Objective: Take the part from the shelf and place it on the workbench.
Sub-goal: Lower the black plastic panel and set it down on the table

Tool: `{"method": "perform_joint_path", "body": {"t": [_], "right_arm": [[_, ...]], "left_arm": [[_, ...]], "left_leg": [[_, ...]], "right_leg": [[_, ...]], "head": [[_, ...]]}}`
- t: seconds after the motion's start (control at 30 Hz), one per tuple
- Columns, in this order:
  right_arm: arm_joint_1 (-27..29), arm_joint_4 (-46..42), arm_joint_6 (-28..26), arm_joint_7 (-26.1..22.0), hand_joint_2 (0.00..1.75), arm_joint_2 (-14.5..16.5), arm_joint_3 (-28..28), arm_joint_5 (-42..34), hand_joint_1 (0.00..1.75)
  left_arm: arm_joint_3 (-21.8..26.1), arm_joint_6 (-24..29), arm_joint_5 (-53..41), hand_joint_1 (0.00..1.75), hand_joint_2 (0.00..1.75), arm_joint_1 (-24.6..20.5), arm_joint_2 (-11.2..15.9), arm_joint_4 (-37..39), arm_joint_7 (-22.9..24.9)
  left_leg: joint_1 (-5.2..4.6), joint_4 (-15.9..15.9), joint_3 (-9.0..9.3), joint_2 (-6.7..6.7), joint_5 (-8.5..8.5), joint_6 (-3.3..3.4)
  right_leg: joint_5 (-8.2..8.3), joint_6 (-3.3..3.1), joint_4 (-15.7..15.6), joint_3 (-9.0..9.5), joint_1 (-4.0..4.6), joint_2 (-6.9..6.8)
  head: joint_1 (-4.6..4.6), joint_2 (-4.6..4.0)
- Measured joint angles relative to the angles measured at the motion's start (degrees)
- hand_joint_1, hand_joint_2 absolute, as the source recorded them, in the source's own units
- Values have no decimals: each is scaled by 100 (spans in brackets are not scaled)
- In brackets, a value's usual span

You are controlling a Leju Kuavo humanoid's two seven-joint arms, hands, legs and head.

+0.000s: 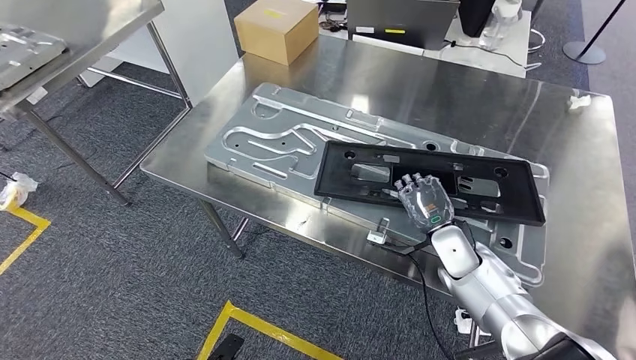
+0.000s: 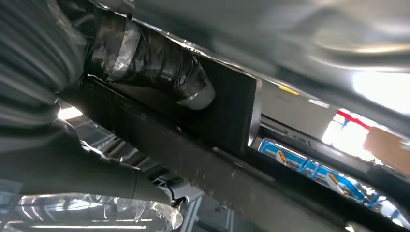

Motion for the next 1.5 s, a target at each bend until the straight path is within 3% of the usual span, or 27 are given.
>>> {"method": "perform_joint_path", "body": {"t": [0.03, 0.1, 0.17, 0.2, 0.23, 0.3, 0.33, 0.37, 0.47, 0.53, 0.63, 0.67, 0.9, 1.03, 1.5], "right_arm": [[-9, 1, 0, 1, 175, 3, 0, 0, 175], [-5, 2, 1, -1, 175, 15, 0, 0, 175], [22, 2, 2, -10, 175, 30, 0, 0, 175], [35, 2, 2, -19, 175, 37, 0, 0, 175], [43, 2, 2, -28, 175, 46, 0, 0, 175], [60, 3, 1, -44, 175, 69, 0, 0, 175], [66, 3, 1, -46, 175, 78, 0, 0, 175], [72, 4, 1, -46, 175, 84, 0, 0, 175], [74, 4, 3, -38, 175, 83, 0, 0, 175], [73, 3, 5, -28, 175, 79, 0, 0, 175], [74, 2, 7, -13, 175, 73, 0, 0, 44], [79, 2, 6, -11, 175, 69, 0, 0, 0], [84, 2, 7, -19, 175, 57, -2, 0, 0], [77, -14, 13, -35, 175, 58, -6, 0, 0], [50, -79, 80, -146, 175, 61, -56, -9, 0]], "left_arm": [[1, 2, -1, 0, 175, -3, 0, 0, -2], [1, 4, -2, 0, 175, -1, 1, 0, -5], [1, 4, -2, 0, 175, 19, 1, 0, -6], [1, 4, -2, 0, 175, 30, 1, 0, -6], [1, 5, -2, 0, 175, 37, 1, 0, -6], [2, 7, -2, 0, 175, 42, 6, 0, -6], [5, 9, -2, 0, 175, 39, 10, 0, -7], [9, 10, -2, 0, 175, 38, 14, 0, -7], [26, 34, -18, 0, 175, 47, 19, 0, -23], [32, 60, -63, 0, 175, 51, 17, 0, -88], [33, 68, -112, 0, 175, 48, 3, 0, -243], [35, 69, -113, 0, 175, 50, 1, 0, -283], [50, 93, -114, 0, 175, 60, 1, 0, -367], [77, 186, -120, 0, 0, 60, 1, 0, -320], [101, 118, -117, 0, 0, 86, 2, 0, -256]], "left_leg": [[-3, 241, -106, 0, -124, 9], [-49, 1040, -529, -2, -431, 60], [-106, 1585, -899, -3, -498, 129], [-137, 1550, -944, -6, -368, 183], [-172, 1299, -881, -10, -151, 249], [-257, 541, -606, -30, 264, 410], [-290, 262, -491, -38, 362, 456], [-317, 103, -426, -45, 387, 481], [-315, -25, -355, -44, 389, 472], [-302, -109, -288, -48, 413, 441], [-329, -119, -261, -54, 399, 411], [-332, -115, -260, -54, 394, 414], [-347, -111, -261, -53, 386, 437], [-350, -110, -256, -52, 388, 440], [-348, -111, -225, -52, 389, 440]], "right_leg": [[-15, -52, -8, 33, 14, 3], [-55, -126, -12, 83, 66, 9], [-93, -180, -12, 127, 137, 26], [-113, -200, -12, 155, 174, 38], [-134, -214, -12, 188, 206, 51], [-180, -219, -11, 238, 257, 73], [-196, -208, -12, 244, 268, 82], [-205, -188, -17, 244, 267, 89], [-210, -102, -60, 259, 253, 90], [-160, -116, -110, 297, 277, 64], [-165, -189, -189, 370, 286, 28], [-169, -182, -201, 377, 282, 21], [-151, -148, -234, 389, 271, 18], [-147, -125, -236, 392, 266, 17], [-151, -120, -231, 421, 269, 15]], "head": [[-9, 0], [-25, 0], [-31, 0], [-30, 0], [-31, 0], [-27, 0], [-26, 0], [-23, 0], [-25, 0], [-12, 0], [-3, 0], [-2, 0], [-1, 0], [-1, 0], [-2, 0]]}}
